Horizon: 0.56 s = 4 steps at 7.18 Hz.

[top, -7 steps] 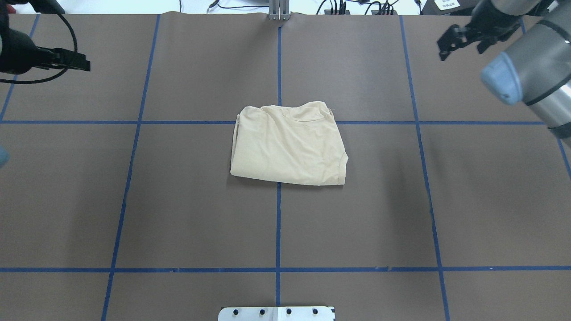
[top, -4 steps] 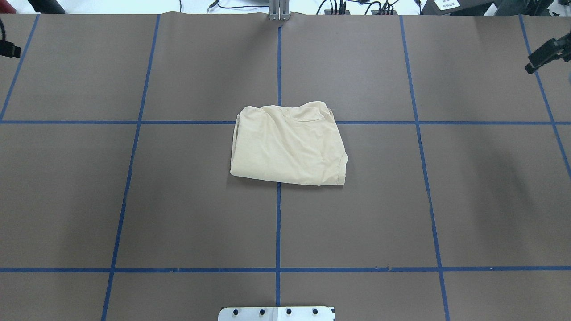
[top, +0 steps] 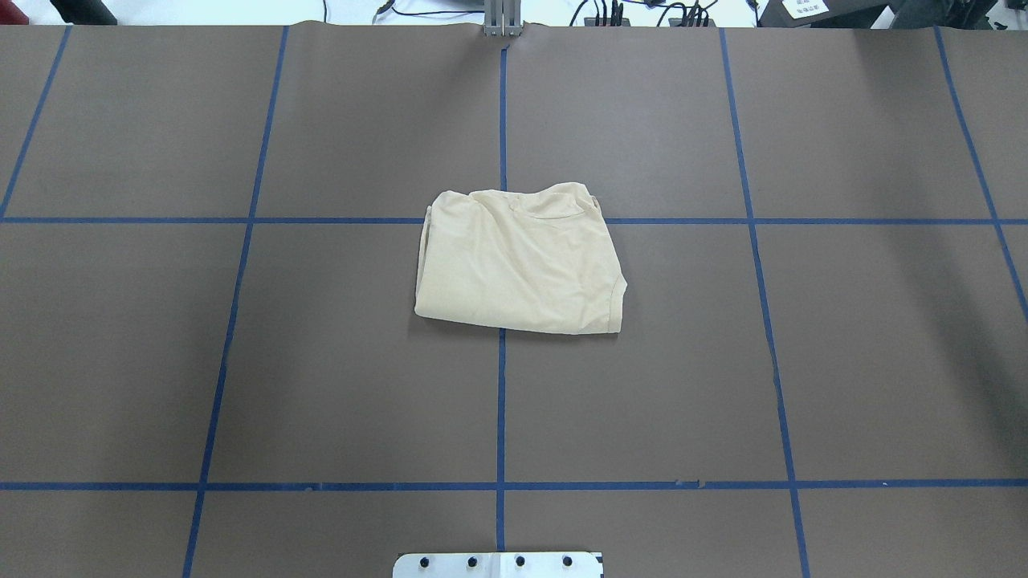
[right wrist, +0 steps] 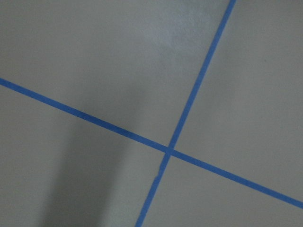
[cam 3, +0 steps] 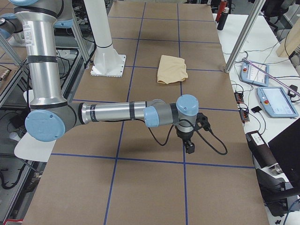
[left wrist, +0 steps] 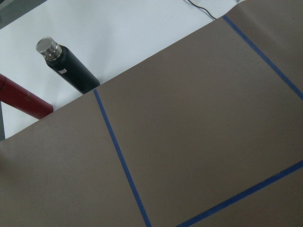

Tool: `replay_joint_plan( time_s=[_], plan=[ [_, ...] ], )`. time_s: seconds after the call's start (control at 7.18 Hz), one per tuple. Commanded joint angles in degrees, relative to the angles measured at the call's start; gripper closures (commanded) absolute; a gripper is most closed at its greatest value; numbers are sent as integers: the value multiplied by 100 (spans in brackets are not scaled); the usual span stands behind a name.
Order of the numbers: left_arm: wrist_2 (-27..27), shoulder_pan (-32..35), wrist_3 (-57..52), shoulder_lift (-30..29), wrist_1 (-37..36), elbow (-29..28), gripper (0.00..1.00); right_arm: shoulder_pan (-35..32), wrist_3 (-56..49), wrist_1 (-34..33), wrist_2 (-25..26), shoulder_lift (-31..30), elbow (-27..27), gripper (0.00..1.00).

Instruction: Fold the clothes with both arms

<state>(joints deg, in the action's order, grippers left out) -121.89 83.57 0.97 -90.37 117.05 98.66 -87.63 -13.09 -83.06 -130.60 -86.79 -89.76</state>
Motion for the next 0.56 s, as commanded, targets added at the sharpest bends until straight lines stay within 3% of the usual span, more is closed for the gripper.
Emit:
replay_joint_plan(
  time_s=[0.0,0.42],
  plan=[
    [17,63,-140,63,-93,-189,0,-61,16,62,298,-84,449,0],
    [-10,195,-141,81,-1854,204,0,-114,313,-315,220,-84,371,0]
  ],
)
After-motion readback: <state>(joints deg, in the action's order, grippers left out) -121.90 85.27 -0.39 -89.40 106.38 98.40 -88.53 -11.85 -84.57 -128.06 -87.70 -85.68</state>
